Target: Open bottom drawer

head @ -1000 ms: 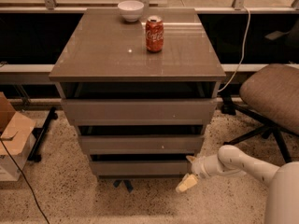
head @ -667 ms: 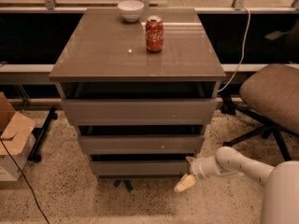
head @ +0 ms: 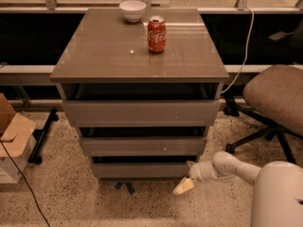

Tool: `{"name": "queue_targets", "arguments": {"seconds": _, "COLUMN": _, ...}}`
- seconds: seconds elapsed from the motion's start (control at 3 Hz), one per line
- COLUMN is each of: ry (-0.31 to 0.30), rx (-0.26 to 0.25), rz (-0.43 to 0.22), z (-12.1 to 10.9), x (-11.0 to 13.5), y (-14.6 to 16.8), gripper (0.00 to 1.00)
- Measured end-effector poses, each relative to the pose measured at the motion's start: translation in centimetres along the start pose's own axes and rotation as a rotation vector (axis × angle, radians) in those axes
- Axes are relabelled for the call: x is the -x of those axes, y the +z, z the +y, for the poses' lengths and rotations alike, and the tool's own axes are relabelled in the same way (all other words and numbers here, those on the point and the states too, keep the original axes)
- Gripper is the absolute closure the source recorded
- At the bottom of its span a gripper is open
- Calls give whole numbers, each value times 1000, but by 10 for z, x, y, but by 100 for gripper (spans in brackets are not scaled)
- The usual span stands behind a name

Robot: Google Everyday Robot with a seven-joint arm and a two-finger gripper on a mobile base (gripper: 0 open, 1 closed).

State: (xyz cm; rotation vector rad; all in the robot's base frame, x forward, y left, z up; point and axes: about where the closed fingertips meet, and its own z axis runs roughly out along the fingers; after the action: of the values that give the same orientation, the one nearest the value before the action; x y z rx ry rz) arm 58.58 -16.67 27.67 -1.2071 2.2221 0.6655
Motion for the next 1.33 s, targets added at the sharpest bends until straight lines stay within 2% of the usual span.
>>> {"name": "queue_targets", "arguments": {"seconds": 0.67, "ry": -19, "rx": -26, "rz": 9, "z": -17, "x": 0, "y": 22, "gripper": 0}}
{"name": "queue_targets", "arguments": {"seconds": 1.33, "ry": -7, "rx": 18, "rz": -15, "z": -36, "x": 3, "y": 54, "gripper": 0}}
